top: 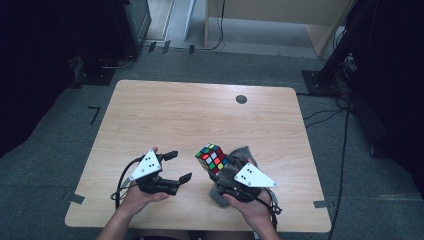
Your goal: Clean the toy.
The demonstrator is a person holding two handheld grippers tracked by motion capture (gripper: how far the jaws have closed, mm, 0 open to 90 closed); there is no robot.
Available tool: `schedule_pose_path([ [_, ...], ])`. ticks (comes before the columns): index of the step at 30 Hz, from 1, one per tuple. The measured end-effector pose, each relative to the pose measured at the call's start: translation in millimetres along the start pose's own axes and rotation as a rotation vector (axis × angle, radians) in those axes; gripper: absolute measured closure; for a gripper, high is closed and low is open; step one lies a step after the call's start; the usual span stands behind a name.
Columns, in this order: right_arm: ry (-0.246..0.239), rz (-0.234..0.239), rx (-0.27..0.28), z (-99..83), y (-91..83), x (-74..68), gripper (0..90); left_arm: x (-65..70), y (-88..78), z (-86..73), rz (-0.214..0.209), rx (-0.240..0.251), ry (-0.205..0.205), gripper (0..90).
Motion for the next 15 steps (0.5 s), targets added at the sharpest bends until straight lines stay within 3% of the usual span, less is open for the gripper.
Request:
schedule_pose_path([
  [4, 0.097, 0.049, -0.015, 5.8, -0.6, -4.2, 34.8, 9.7, 9.8, -9.5, 0.082, -0.052, 0.147, 15.3],
  [8, 0.144, 0.075, -0.024, 8.0, 0.5, -8.6, 34.9, 17.4, 16.0, -16.2, 0.116, -0.065, 0.239, 15.2],
  [10, 0.174, 0.085, -0.024, 8.9, 1.7, -10.3, 34.8, 20.7, 17.3, -17.4, 0.123, -0.06, 0.269, 15.2],
  [15, 0.185, 0.116, -0.059, 7.2, 8.2, -17.7, 34.8, 26.6, 16.7, -19.3, 0.131, -0.029, 0.337, 18.8],
])
Point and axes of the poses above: each handheld gripper's, and its own axes: y roughly forward along the jaws, z roughly out of its top, x roughly to its right, the point moved 3 cm from there along y, roughly forward along the jaws, and after that the axes turned 14 degrees about -y, right-handed, at the moved point
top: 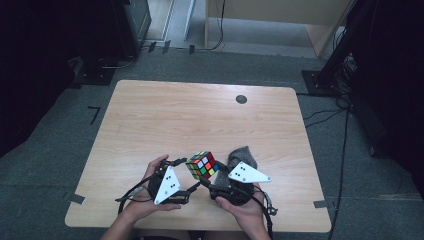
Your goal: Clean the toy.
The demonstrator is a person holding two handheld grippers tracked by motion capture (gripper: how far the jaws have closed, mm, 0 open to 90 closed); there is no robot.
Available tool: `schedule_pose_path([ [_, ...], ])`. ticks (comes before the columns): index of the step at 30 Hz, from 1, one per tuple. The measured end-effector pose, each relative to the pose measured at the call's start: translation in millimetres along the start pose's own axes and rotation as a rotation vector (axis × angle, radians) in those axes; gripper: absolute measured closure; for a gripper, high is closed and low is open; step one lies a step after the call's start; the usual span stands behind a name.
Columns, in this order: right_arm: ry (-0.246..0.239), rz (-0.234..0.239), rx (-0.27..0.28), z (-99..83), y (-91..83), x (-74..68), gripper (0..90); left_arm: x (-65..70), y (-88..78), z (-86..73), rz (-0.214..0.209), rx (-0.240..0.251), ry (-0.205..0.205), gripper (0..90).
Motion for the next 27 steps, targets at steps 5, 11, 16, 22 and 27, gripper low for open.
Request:
schedule_pose_path([
  [5, 0.031, 0.04, -0.045, -1.7, 7.6, -7.3, 34.8, 1.5, -1.4, 0.2, 0.022, 0.03, 0.038, 21.4],
  [11, 0.083, 0.035, -0.09, -3.7, 10.7, -7.6, 34.8, 6.6, -0.6, -1.7, 0.027, 0.04, 0.083, 28.0],
  [16, 0.151, 0.046, -0.086, -4.4, 9.5, -4.0, 34.7, 8.1, -1.5, -1.7, 0.037, 0.057, 0.103, 31.3],
  [22, 0.176, 0.055, -0.083, -5.4, 9.9, -1.7, 34.3, 9.2, -1.2, -2.3, 0.049, 0.051, 0.118, 33.7],
  [27, 0.161, 0.035, -0.079, -4.8, 9.1, -0.1, 28.0, 6.0, -2.5, -0.6, 0.047, 0.052, 0.09, 34.0],
])
Point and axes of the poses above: each handheld gripper's, and its own axes: y roughly forward along the jaws, z roughly out of its top, x roughly to its right, the point moved 3 cm from there along y, roughly forward along the jaws, and after that the axes turned 14 degrees about -y, right-handed, at the moved point
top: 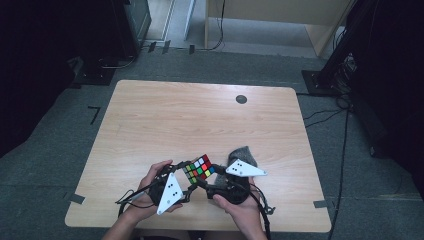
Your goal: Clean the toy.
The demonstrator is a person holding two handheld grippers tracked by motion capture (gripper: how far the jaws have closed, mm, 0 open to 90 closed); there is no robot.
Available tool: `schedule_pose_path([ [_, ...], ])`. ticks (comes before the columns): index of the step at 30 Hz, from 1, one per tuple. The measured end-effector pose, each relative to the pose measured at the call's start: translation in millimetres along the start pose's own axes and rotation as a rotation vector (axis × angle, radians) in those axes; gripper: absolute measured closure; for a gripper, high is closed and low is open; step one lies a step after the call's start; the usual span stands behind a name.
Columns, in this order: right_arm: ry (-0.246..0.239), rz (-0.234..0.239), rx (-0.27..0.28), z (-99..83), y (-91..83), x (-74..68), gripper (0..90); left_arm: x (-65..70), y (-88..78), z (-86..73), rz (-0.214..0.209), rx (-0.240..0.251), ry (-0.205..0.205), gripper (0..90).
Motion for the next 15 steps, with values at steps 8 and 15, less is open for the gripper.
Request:
schedule_pose_path([
  [8, -0.021, -0.039, 0.076, 10.6, -16.3, 9.3, 21.6, -16.9, -1.5, -4.7, 0.033, -0.023, -0.081, 34.1],
  [15, -0.044, -0.108, 0.014, 8.7, -28.8, 32.8, 25.2, -27.9, -5.2, -4.3, -0.001, -0.036, -0.186, 34.1],
])
Point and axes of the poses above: each handheld gripper's, and its own axes: y roughly forward along the jaws, z roughly out of its top, x roughly to its right, the point moved 3 cm from there along y, roughly forward along the jaws, and after that the axes turned 14 degrees about -y, right-handed, at the moved point
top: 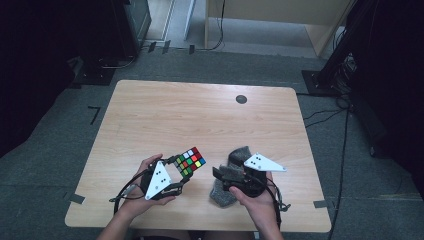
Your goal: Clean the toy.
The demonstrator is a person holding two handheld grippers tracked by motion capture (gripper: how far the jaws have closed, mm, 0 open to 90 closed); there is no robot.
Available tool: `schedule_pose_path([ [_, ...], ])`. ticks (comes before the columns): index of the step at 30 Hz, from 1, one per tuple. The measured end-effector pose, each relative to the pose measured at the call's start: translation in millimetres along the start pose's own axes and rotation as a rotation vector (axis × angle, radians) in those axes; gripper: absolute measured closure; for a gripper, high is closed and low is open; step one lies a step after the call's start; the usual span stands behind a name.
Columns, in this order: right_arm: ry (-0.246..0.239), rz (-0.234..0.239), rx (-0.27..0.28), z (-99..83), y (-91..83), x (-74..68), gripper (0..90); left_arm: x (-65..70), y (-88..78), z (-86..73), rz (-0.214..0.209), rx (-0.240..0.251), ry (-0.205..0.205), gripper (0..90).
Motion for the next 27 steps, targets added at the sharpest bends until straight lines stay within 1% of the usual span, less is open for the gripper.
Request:
schedule_pose_path([
  [1, -0.052, -0.028, -0.057, -5.1, 2.7, 3.6, 25.3, -1.0, 0.4, -0.2, 0.001, -0.005, -0.009, 34.1],
  [2, -0.092, -0.049, -0.113, -11.8, 5.9, 7.2, 25.4, -1.9, 0.9, -0.6, -0.001, -0.01, -0.017, 34.1],
  [3, -0.106, -0.055, -0.157, -19.2, 9.2, 10.9, 25.3, -2.7, 1.0, -1.1, -0.001, -0.014, -0.024, 34.1],
  [4, -0.107, -0.056, -0.191, -26.6, 12.7, 14.6, 25.0, -3.4, 1.0, -1.3, -0.002, -0.013, -0.033, 34.1],
  [6, -0.101, -0.066, -0.236, -40.0, 19.2, 21.8, 23.8, -5.1, 0.3, -0.4, -0.013, -0.007, -0.058, 34.1],
  [7, -0.109, -0.072, -0.256, -45.8, 22.5, 24.5, 22.9, -6.3, -0.4, 0.4, -0.017, -0.003, -0.068, 34.1],
  [8, -0.125, -0.081, -0.285, -51.2, 25.7, 25.9, 22.5, -7.8, -1.2, 1.2, -0.027, 0.004, -0.089, 34.1],
  [9, -0.142, -0.078, -0.316, -57.4, 29.7, 26.3, 22.0, -8.8, -1.9, 1.7, -0.034, 0.008, -0.1, 34.1],
  [10, -0.152, -0.071, -0.33, -60.8, 32.0, 25.9, 21.3, -10.2, -2.9, 2.2, -0.04, 0.012, -0.11, 34.1],
  [12, -0.179, -0.075, -0.359, -67.7, 36.6, 25.4, 21.4, -13.0, -4.9, 3.3, -0.045, 0.021, -0.132, 34.1],
  [15, -0.202, -0.065, -0.381, -73.7, 40.3, 25.5, 21.3, -16.6, -7.9, 5.1, -0.052, 0.033, -0.157, 34.1],
  [19, -0.223, -0.032, -0.461, -81.0, 43.0, 26.5, 17.4, -19.5, -10.3, 6.5, -0.055, 0.045, -0.175, 34.1],
  [21, -0.232, -0.021, -0.465, -82.9, 43.9, 25.9, 14.3, -20.4, -10.4, 6.2, -0.054, 0.045, -0.178, 34.1],
  [24, -0.257, -0.022, -0.468, -85.7, 45.2, 25.0, 13.0, -20.3, -10.1, 5.7, -0.06, 0.042, -0.181, 34.1],
  [25, -0.281, -0.023, -0.465, -87.6, 46.0, 24.5, 12.1, -20.1, -9.9, 5.7, -0.059, 0.04, -0.18, 34.1],
  [26, -0.305, -0.023, -0.45, -89.8, 46.8, 24.0, 10.7, -19.9, -9.7, 5.6, -0.06, 0.039, -0.181, 34.1],
  [27, -0.299, -0.019, -0.437, -91.1, 46.6, 24.4, 10.6, -19.7, -9.4, 5.6, -0.063, 0.039, -0.183, 34.1],
])
Point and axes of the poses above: each handheld gripper's, and its own axes: y roughly forward along the jaws, z roughly out of its top, x roughly to its right, the point moved 3 cm from there along y, roughly forward along the jaws, and after that the axes turned 14 degrees about -y, right-handed, at the moved point
